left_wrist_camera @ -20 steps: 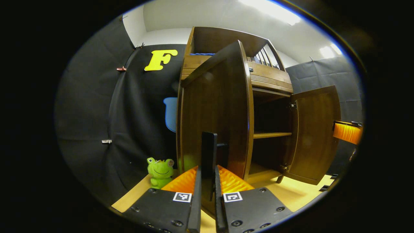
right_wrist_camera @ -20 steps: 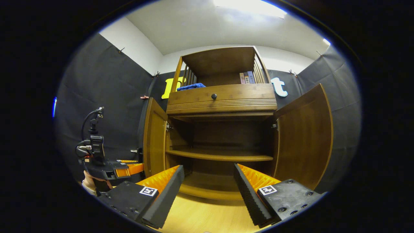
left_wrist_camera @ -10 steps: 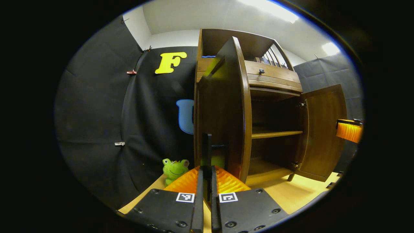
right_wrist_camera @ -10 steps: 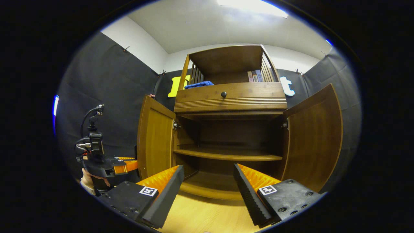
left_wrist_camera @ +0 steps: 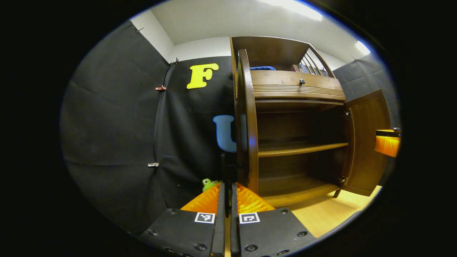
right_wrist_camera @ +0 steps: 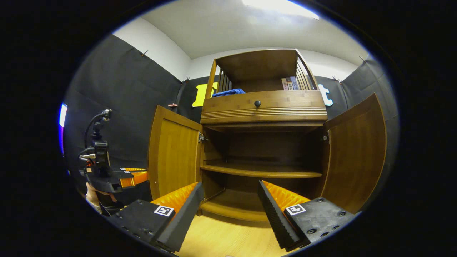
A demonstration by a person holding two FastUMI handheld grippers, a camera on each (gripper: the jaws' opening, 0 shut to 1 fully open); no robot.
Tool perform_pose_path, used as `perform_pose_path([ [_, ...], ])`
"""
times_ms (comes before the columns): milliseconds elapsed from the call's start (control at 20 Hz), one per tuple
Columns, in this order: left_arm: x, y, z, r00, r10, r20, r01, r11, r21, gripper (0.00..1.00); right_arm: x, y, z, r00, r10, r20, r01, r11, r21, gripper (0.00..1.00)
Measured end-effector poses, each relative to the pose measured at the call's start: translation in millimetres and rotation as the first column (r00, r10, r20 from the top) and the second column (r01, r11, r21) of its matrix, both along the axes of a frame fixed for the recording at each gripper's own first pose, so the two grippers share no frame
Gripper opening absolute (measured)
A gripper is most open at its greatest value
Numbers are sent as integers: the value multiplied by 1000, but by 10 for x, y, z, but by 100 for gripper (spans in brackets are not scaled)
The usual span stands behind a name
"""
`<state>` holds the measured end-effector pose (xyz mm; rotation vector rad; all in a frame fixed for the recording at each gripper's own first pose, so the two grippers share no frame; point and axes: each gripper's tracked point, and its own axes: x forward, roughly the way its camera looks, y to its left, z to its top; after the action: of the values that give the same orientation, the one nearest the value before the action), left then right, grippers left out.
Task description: Open the right door of the double-door shoe cabinet with the right hand, and open the left door with the left hand.
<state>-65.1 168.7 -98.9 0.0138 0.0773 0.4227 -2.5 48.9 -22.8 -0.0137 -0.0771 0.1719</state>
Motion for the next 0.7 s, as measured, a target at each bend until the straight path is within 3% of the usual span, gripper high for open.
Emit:
perform_pose_path([
  [150, -75, -260, 105, 997, -73, -5, 72, 996, -46, 11, 0, -70, 7, 1000, -25, -7, 25, 1000, 3, 97],
  [300, -142, -727, 291, 981, -191, 9, 192, 980, -44, 8, -24, -81, 28, 999, -42, -7, 42, 999, -2, 97],
  [350, -134, -867, 320, 973, -230, -1, 230, 972, -41, 2, -20, -83, 35, 999, -44, -4, 44, 999, -5, 97],
  [400, -102, -1009, 390, 964, -265, 12, 265, 964, -35, 8, -18, -79, 62, 999, -47, -2, 47, 999, -7, 97],
  [450, -61, -1148, 475, 952, -303, 26, 304, 952, -35, 2, -22, -89, 56, 999, -49, -6, 49, 999, -10, 99],
  [700, 277, -1495, 587, 919, -394, 26, 395, 916, -71, 20, -34, -248, 98, 995, -90, -34, 89, 996, -14, 98],
])
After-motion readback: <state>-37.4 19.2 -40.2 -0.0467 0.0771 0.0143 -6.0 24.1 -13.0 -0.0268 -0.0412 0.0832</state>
